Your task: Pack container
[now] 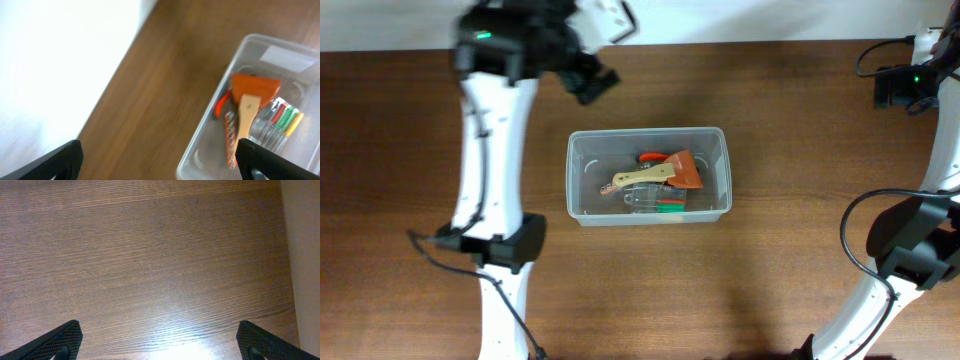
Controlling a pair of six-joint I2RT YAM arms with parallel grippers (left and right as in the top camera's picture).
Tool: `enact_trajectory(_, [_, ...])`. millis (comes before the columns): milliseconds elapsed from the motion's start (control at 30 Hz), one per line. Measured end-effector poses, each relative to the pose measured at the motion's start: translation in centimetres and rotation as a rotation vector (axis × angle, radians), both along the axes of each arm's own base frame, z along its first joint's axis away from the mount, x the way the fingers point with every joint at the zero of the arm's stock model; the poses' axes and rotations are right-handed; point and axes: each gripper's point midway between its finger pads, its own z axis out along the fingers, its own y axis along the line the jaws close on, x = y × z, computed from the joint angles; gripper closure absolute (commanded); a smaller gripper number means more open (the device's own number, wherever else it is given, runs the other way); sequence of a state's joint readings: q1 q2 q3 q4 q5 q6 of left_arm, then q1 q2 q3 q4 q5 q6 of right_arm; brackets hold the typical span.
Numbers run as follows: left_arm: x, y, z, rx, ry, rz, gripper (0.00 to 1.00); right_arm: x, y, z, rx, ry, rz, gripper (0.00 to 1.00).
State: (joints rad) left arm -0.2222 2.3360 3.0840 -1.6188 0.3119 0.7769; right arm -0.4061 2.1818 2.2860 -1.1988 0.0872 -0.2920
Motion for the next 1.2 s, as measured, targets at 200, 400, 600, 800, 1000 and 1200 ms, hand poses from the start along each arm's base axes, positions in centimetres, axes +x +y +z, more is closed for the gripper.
enact_trajectory(200, [-1.5, 8.5, 4.3, -0.059, -0.033, 0.235, 0.01, 0.0, 0.0, 0.0, 0.0, 0.0, 0.0, 0.01])
enact_trajectory(400, [-2.7, 15.2, 7.1, -0.137, -0.061, 0.464, 0.01, 0.0, 0.0, 0.0, 0.0, 0.0, 0.0, 0.01])
enact_trajectory(600, [-4.8, 17.7, 10.0, -0.214, -0.1, 0.592, 0.01, 0.0, 0.0, 0.0, 0.0, 0.0, 0.0, 0.01])
enact_trajectory(800, [-10.3, 16.5, 14.3, -0.286, -0.152, 0.612, 0.01, 0.0, 0.0, 0.0, 0.0, 0.0, 0.0, 0.01])
enact_trajectory(1000, [-18.0, 15.0, 17.1, -0.335, -0.185, 0.618, 0.01, 0.0, 0.0, 0.0, 0.0, 0.0, 0.0, 0.01])
enact_trajectory(1200, [-24.0, 14.1, 14.6, -0.329, -0.102, 0.647, 0.01, 0.0, 0.0, 0.0, 0.0, 0.0, 0.0, 0.01])
